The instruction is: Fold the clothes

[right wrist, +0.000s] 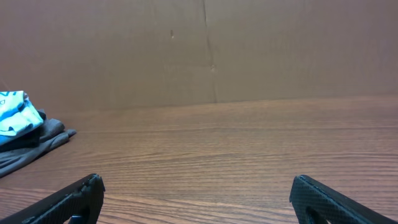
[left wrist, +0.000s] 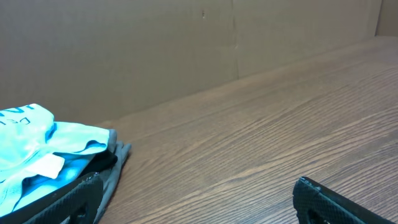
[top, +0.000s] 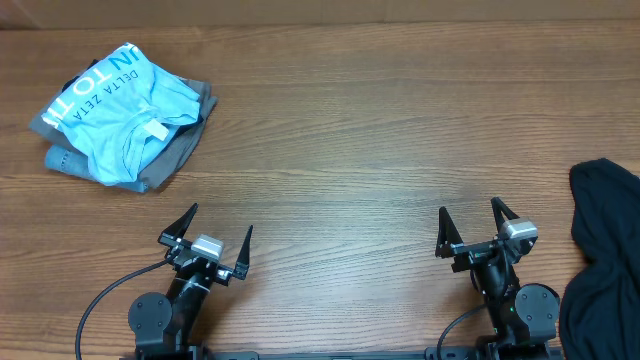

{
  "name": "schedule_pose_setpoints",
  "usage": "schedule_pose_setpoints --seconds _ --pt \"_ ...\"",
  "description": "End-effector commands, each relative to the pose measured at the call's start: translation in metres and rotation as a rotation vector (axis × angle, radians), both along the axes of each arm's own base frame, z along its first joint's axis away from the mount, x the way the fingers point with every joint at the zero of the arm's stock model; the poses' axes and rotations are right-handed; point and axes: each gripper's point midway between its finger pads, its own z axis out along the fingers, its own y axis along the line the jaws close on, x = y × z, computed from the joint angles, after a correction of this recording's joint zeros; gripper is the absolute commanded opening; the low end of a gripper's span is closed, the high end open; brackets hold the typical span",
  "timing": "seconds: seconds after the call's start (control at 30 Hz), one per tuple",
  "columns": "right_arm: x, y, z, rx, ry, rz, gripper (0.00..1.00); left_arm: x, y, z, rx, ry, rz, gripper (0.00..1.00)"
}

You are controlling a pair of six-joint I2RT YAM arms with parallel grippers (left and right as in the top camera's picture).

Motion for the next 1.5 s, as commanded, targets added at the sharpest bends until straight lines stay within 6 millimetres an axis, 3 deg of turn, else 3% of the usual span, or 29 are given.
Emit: schedule_pose_setpoints --seconds 0.0,1.37,1.47 --pt "0.0007 -0.0026 -0.0022 -0.003 -0.002 -0.013 1.0 -0.0004 -0.0012 -0.0003 -0.006 0.0 -0.005 1.0" --pt "0.0008 -0.0032 -0.0022 -0.003 -0.002 -0.016 1.0 -0.0004 -0.0013 0.0004 -0.006 -0.003 -0.006 1.0" --pt "0.0009 -0.0034 -0.0021 -0.003 -0.003 -0.017 1.0 -0.0031 -0.0081 0.0007 -0.009 -0.003 -0.048 1.0"
